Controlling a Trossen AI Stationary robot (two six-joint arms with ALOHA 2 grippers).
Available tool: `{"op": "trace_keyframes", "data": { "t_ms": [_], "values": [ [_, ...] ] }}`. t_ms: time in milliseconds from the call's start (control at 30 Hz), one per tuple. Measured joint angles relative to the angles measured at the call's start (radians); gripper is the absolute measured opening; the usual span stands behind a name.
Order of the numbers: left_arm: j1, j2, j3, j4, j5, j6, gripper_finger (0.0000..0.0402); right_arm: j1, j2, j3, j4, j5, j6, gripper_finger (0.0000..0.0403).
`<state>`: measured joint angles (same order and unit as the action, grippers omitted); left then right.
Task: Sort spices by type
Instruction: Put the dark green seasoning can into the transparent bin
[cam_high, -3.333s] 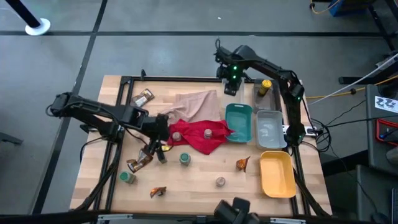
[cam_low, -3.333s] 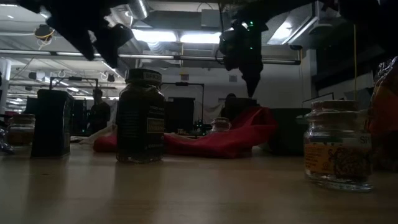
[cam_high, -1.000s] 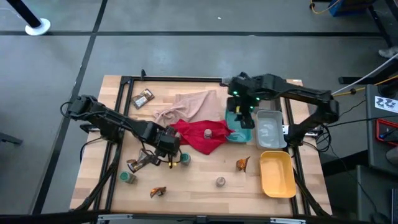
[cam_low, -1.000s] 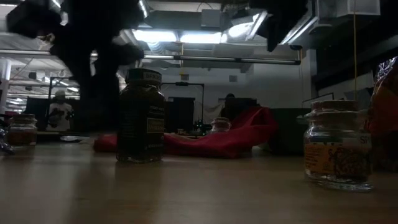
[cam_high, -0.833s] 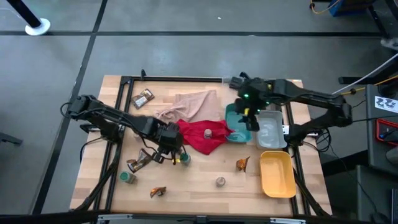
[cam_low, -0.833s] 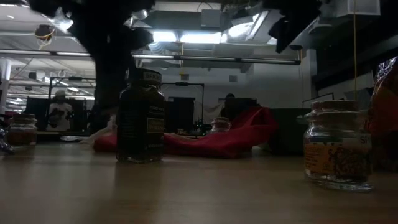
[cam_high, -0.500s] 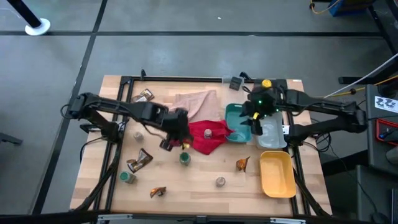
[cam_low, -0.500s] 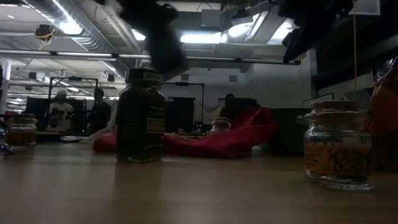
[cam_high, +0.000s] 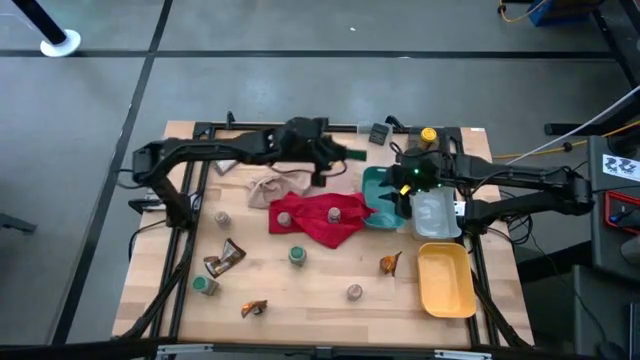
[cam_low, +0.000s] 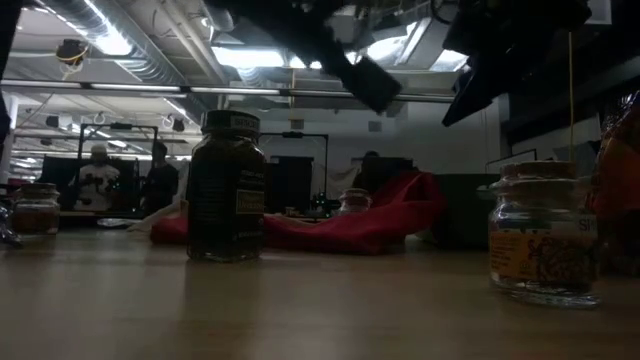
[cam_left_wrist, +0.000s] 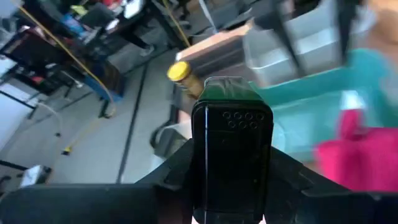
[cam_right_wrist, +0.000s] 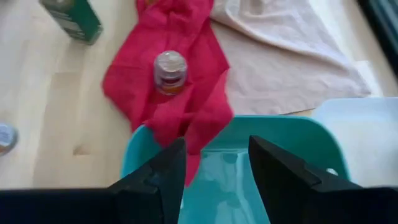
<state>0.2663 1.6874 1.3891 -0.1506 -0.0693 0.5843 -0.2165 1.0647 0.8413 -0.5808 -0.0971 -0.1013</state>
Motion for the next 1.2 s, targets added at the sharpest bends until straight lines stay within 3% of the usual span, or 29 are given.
{"op": "trace_keyframes", "data": {
  "t_ms": [133, 400, 667, 867, 1200],
  "values": [
    [0.057, 0.104, 0.033, 0.06, 0.009, -0.001, 0.0114, 0.0, -0.029, 0.0, 0.006, 0.036, 0.0, 0.0175],
    [0.111, 0.326, 0.23, 0.019, 0.024, -0.01, 0.0114, 0.0, -0.086, 0.0, 0.005, 0.197, 0.0, 0.0175],
    [0.131, 0.498, 0.437, -0.081, 0.07, -0.034, 0.0114, 0.0, -0.086, 0.0, 0.006, 0.211, -0.007, 0.0175],
    [0.151, 0.568, 0.522, -0.11, 0.089, -0.044, 0.0114, 0.0, -0.086, 0.0, 0.006, 0.211, -0.008, 0.0175],
    [0.207, 0.589, 0.528, -0.119, 0.095, -0.135, 0.0114, 0.0, -0.086, 0.0, 0.005, 0.21, -0.008, 0.0175]
  ]
}}
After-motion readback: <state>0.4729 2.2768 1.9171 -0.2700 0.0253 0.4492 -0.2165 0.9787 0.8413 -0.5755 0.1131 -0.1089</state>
